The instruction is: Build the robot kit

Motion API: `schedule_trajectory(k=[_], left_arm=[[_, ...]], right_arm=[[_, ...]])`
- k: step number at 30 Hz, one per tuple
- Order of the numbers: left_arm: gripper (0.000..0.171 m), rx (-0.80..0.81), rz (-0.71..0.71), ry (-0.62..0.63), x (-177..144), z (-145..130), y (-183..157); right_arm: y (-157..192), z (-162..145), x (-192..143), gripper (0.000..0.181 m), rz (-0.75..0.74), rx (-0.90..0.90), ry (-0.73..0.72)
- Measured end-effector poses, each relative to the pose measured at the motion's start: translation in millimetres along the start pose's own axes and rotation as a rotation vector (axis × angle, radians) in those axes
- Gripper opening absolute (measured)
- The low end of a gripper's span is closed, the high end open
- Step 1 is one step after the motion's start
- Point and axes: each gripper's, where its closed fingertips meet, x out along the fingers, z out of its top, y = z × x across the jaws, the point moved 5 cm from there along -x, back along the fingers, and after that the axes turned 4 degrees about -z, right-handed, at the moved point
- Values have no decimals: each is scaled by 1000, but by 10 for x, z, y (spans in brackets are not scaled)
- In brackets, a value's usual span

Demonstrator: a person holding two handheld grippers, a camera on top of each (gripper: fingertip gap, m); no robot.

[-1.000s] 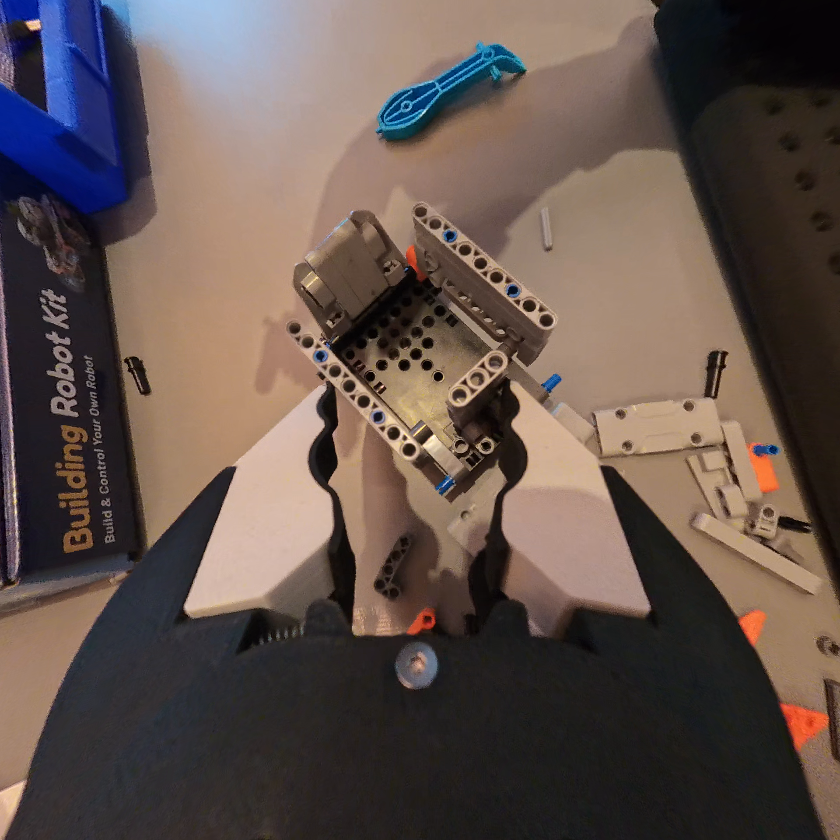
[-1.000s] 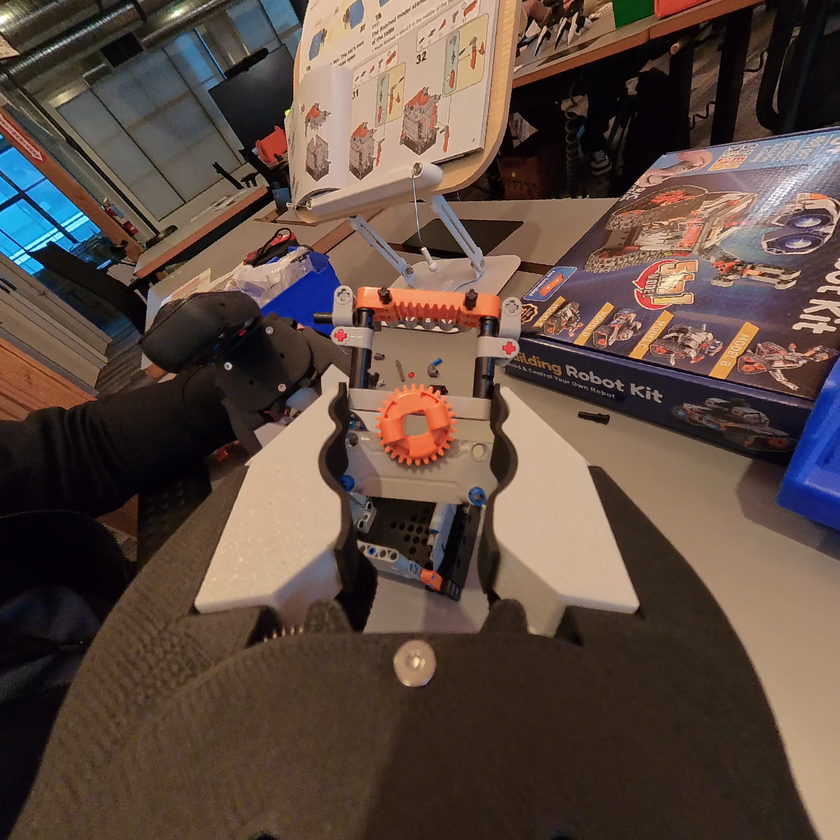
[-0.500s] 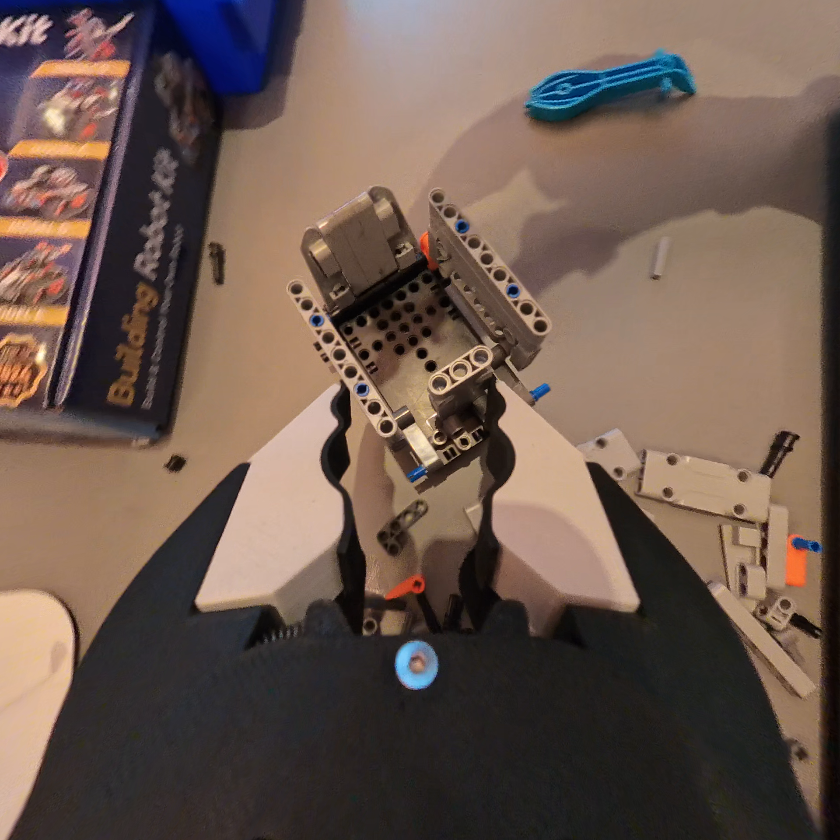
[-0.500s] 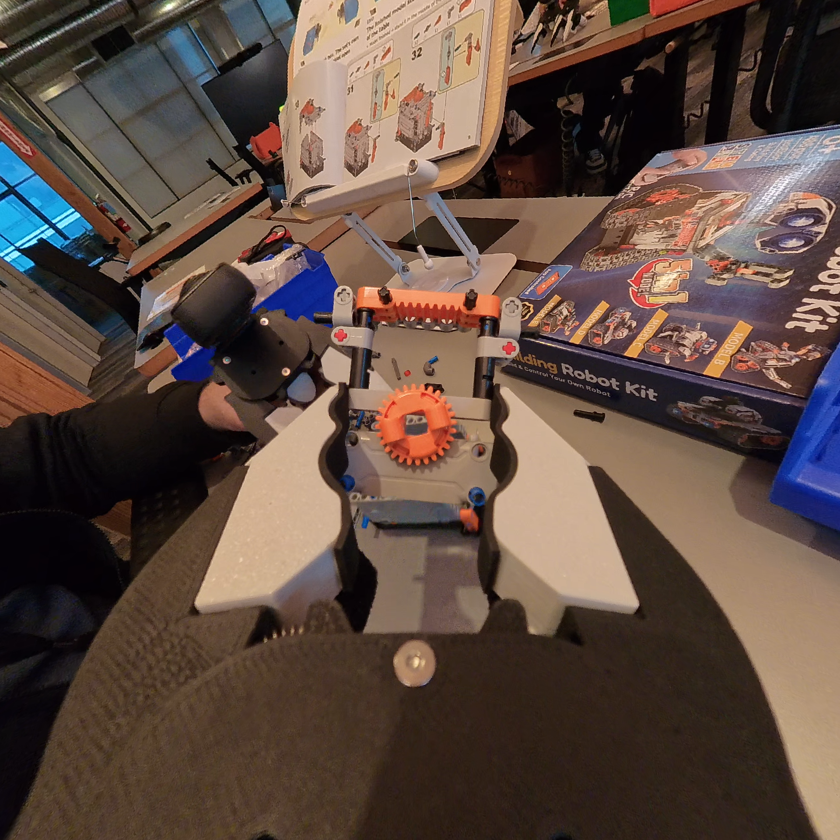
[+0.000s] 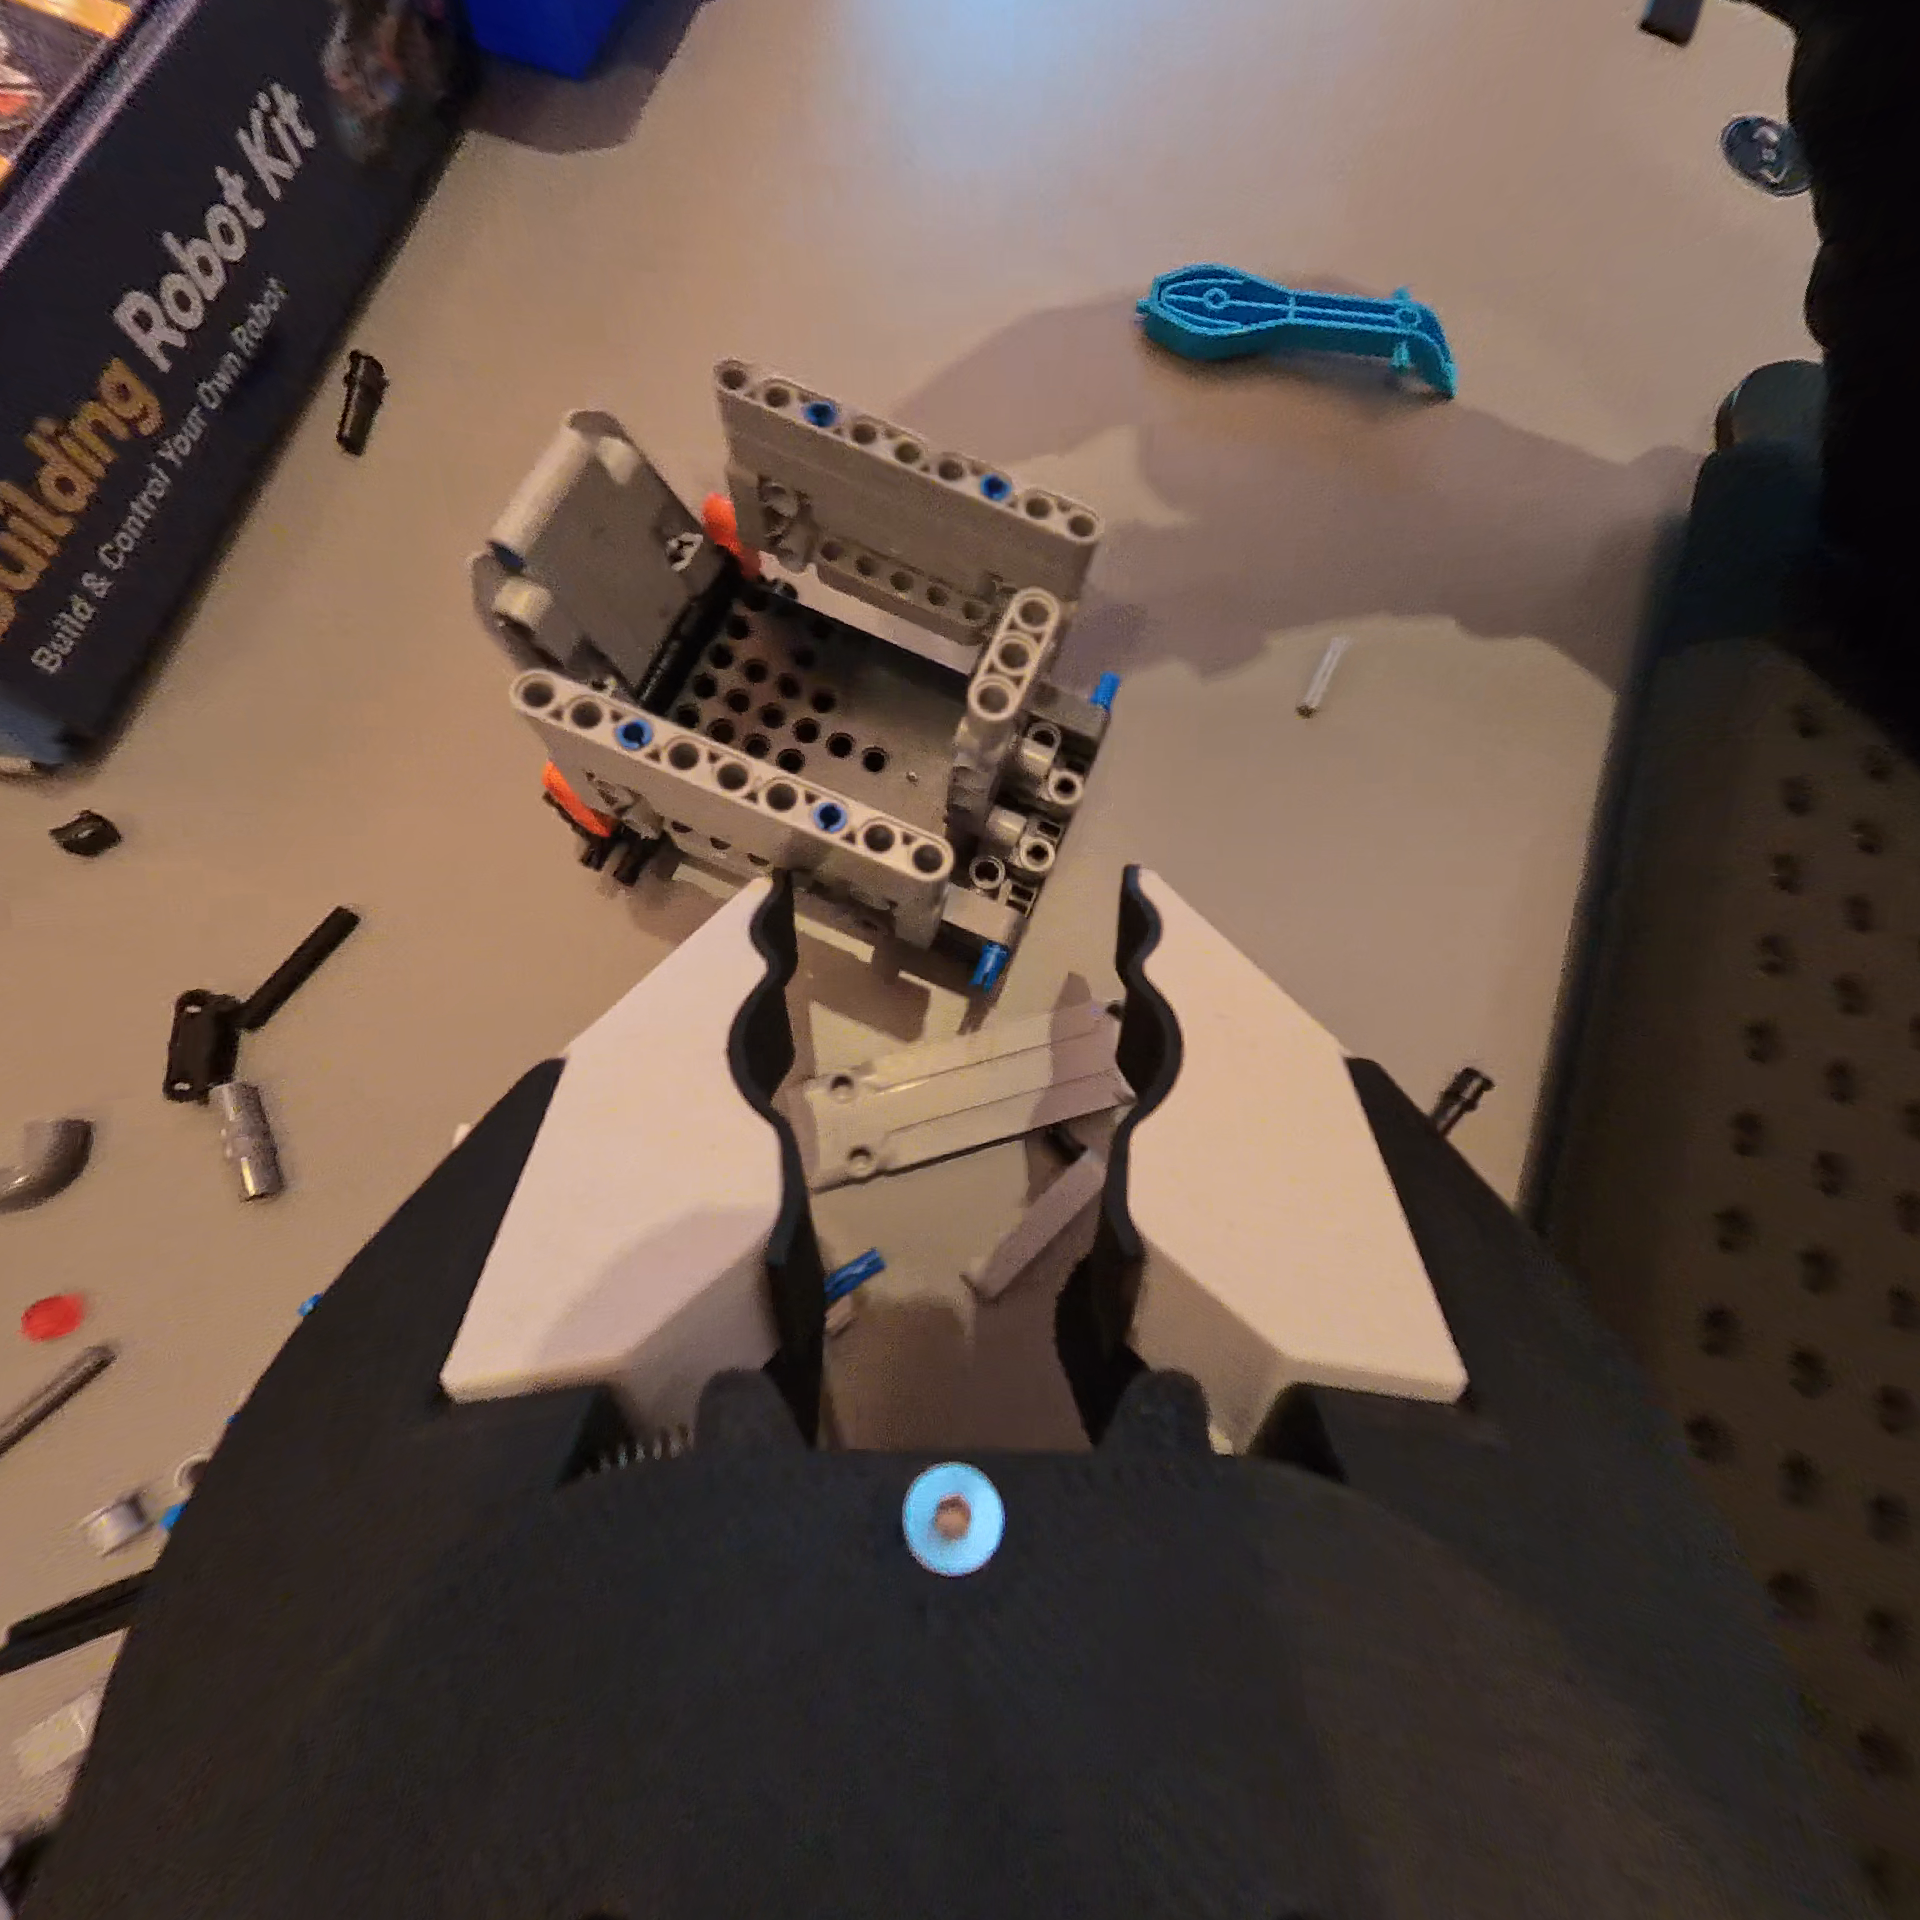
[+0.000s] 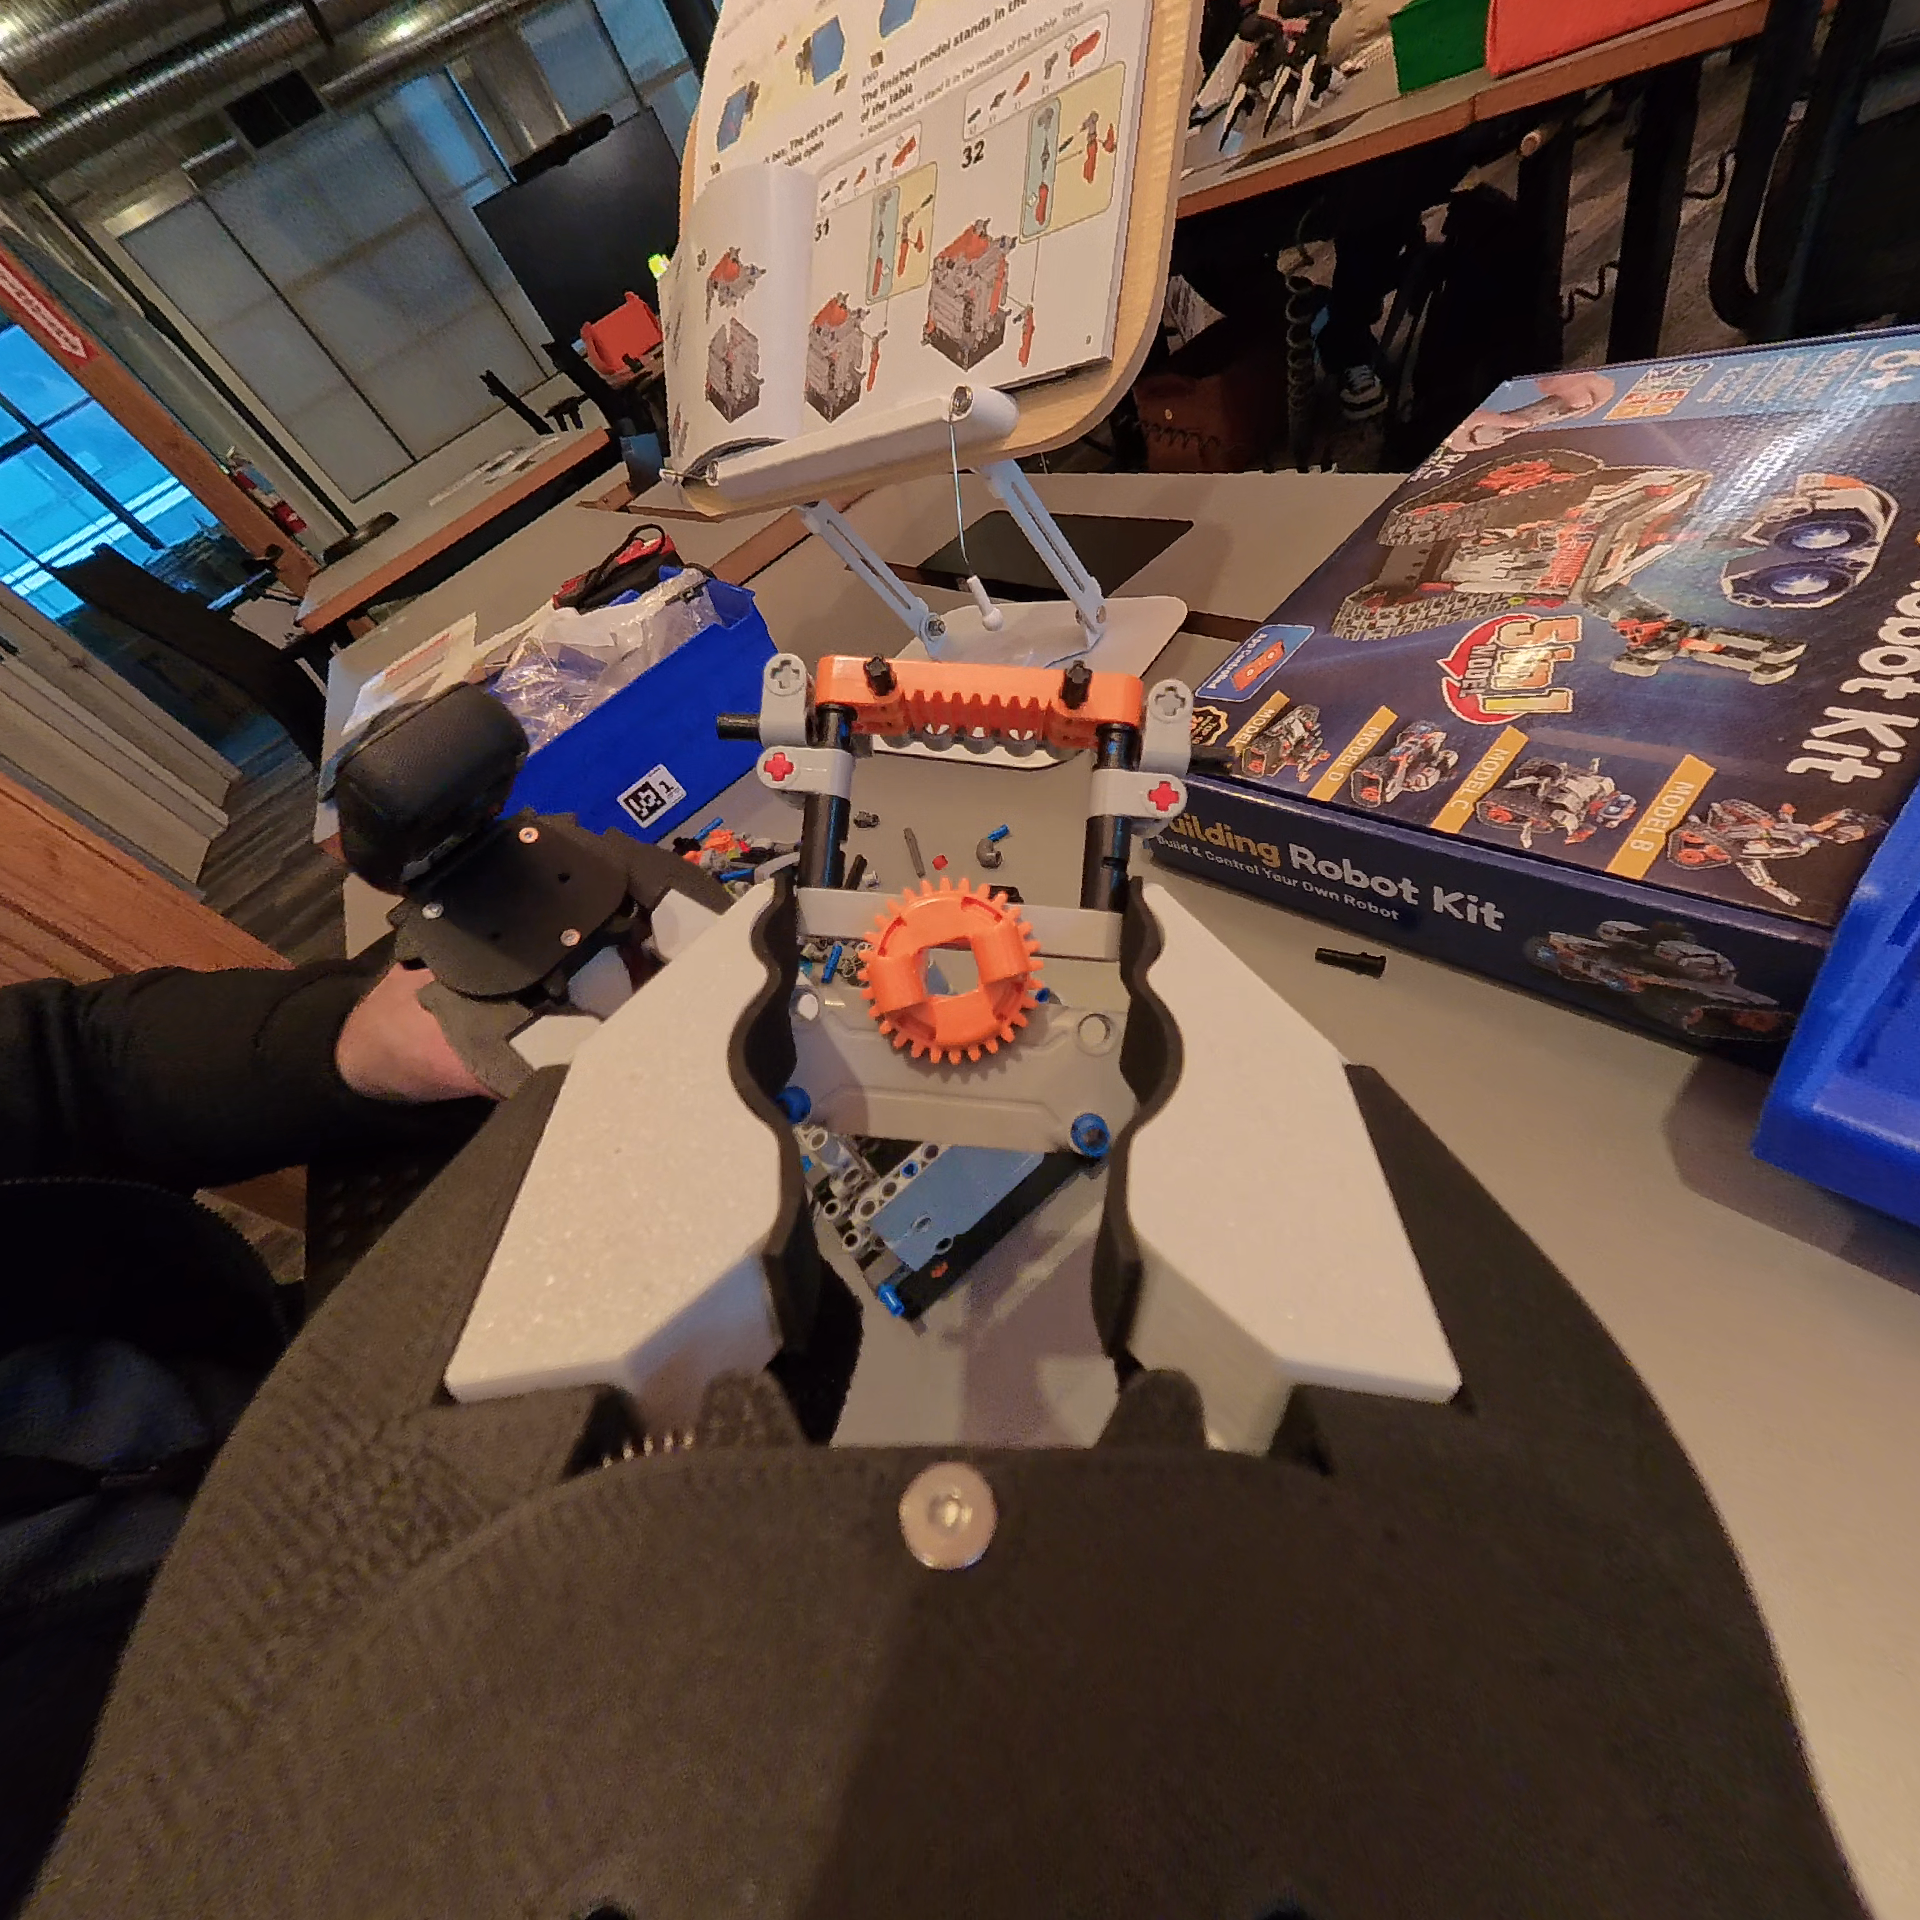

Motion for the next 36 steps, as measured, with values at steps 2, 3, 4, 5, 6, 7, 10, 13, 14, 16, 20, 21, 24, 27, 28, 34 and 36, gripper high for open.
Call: schedule_trajectory(k=[2,3,4,5,6,7,10,13,14,16,20,21,24,27,28,34,36], left_arm=[[63,20,-3,6,29,21,-72],[63,28,-29,5,48,36,-125],[61,29,-52,2,69,50,-169],[61,22,-60,0,93,60,-196],[62,18,-85,-7,123,78,-244],[62,19,-119,-12,156,96,-302],[67,51,-176,-42,205,150,-385],[67,71,-162,-91,93,176,-282],[66,78,-122,-107,35,185,-195],[67,96,-32,-104,-39,172,11],[68,93,-77,-118,19,185,102],[67,117,-49,-101,66,181,114],[70,140,-15,-88,186,204,79],[69,104,-34,-96,274,197,2],[68,115,-36,-92,279,193,-28],[63,190,-190,-79,215,119,-207],[56,174,-198,-81,172,104,-139]], right_arm=[[-3,-6,-2,61,-4,0,4],[-6,-10,-2,61,-5,1,6],[-8,-14,-1,61,-6,3,10],[-10,-18,1,61,-7,5,15],[-13,-24,4,61,-9,4,19],[-13,-31,8,61,-10,4,25],[-14,-68,21,61,-10,1,55],[-36,-136,28,61,-22,-2,97],[-38,-160,34,61,-22,-3,114],[-25,-186,54,61,-17,-2,136],[25,-229,112,61,-15,-21,184],[25,-244,125,61,-16,-19,195],[13,-299,155,61,-11,-3,230],[4,-352,171,61,-21,5,273],[2,-365,176,61,-33,-2,288],[105,-392,145,61,-83,-93,373],[164,-413,132,61,-92,-137,414]])
